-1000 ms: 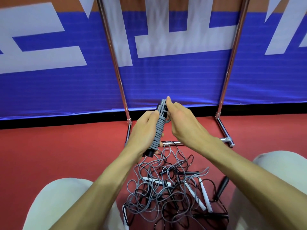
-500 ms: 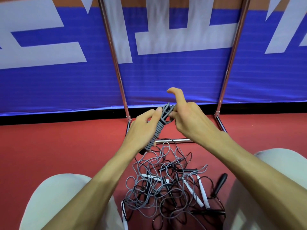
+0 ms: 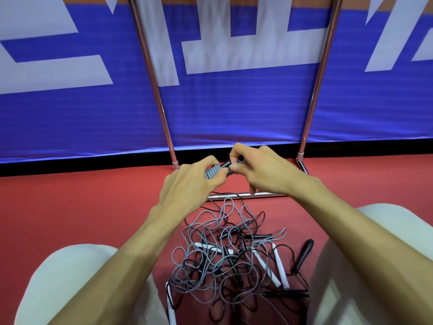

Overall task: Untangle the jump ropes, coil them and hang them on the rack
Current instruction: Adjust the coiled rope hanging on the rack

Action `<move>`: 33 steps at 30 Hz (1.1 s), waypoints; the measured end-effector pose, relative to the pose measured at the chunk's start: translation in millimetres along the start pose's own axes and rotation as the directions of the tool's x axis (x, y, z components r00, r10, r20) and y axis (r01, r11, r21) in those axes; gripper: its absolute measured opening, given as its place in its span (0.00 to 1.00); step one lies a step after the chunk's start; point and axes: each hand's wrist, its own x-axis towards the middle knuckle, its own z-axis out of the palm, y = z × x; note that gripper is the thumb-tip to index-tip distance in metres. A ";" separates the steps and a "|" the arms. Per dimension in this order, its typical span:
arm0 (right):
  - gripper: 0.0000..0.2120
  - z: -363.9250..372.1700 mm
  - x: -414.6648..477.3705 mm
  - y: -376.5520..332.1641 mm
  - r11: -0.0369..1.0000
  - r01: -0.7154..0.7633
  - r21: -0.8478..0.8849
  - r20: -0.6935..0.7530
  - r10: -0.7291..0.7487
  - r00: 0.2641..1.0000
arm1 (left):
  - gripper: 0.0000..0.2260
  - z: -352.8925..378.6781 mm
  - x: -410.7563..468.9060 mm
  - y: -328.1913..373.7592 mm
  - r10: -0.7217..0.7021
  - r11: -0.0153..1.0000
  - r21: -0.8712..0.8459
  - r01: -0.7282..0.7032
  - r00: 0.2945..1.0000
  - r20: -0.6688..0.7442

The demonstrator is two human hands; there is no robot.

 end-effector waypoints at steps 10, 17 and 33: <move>0.08 -12.8 4.0 0.1 0.942 -0.062 0.330 -0.299 0.166 0.940 | 0.09 12.6 12.7 -15.8 0.134 0.941 -0.321 -0.102 0.988 0.077; 0.14 -24.1 12.3 -7.4 0.621 0.004 0.784 -0.243 0.300 0.922 | 0.15 3.2 12.0 -1.3 0.237 0.714 -0.697 -0.059 0.958 0.162; 0.14 -169.0 24.0 -87.1 0.769 0.219 0.601 -0.429 0.079 0.900 | 0.11 -130.1 41.4 101.0 0.175 0.622 -0.680 -0.388 0.915 -0.363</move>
